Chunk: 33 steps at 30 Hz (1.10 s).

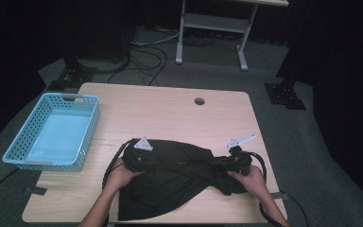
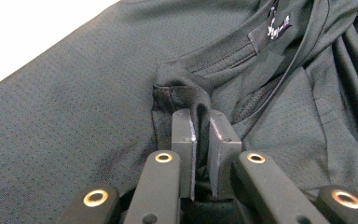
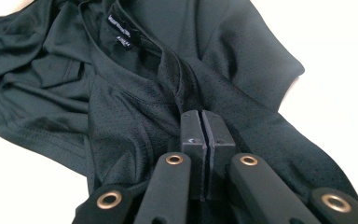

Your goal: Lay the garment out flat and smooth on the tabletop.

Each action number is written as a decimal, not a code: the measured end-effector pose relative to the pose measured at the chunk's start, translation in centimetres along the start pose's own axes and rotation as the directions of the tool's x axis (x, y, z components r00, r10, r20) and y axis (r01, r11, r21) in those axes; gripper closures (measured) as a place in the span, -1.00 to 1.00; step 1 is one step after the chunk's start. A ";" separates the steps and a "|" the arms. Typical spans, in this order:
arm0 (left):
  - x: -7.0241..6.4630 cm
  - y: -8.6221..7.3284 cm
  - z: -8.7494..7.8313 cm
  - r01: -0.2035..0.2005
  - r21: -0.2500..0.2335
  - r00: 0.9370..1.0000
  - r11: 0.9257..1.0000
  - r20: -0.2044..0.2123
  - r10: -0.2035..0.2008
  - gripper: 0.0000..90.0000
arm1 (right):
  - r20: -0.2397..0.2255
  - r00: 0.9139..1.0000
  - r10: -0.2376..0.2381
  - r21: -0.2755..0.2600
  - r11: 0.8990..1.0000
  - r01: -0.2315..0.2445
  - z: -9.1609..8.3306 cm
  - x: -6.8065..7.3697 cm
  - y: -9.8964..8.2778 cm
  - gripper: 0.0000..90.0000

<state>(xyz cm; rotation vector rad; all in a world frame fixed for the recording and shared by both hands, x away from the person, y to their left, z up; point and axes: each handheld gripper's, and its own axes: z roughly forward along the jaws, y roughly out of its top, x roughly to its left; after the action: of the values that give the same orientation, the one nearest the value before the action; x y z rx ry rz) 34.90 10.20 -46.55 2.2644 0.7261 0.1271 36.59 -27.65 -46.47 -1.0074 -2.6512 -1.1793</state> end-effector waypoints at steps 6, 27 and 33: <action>-2.1 -1.0 -0.6 -0.034 0.017 0.998 0.999 0.044 0.033 0.84 | -0.034 0.999 -0.032 0.018 0.999 0.032 -0.4 2.3 -1.7 0.99; -5.3 -2.8 -3.1 -0.097 0.011 0.975 0.995 0.204 0.093 0.87 | -0.178 0.984 -0.033 -0.011 0.999 0.032 -2.1 6.5 -4.6 0.99; -5.1 -1.2 -4.5 -0.123 -0.019 0.969 0.992 0.215 0.124 0.86 | -0.195 0.979 -0.064 -0.050 0.997 0.055 -3.2 7.1 -3.3 0.99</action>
<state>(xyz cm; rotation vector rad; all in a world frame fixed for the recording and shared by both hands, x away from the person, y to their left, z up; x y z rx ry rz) 28.71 10.94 -43.51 2.2734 0.4699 -0.0578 28.45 -27.69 -44.12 -0.7772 -2.5276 -1.2829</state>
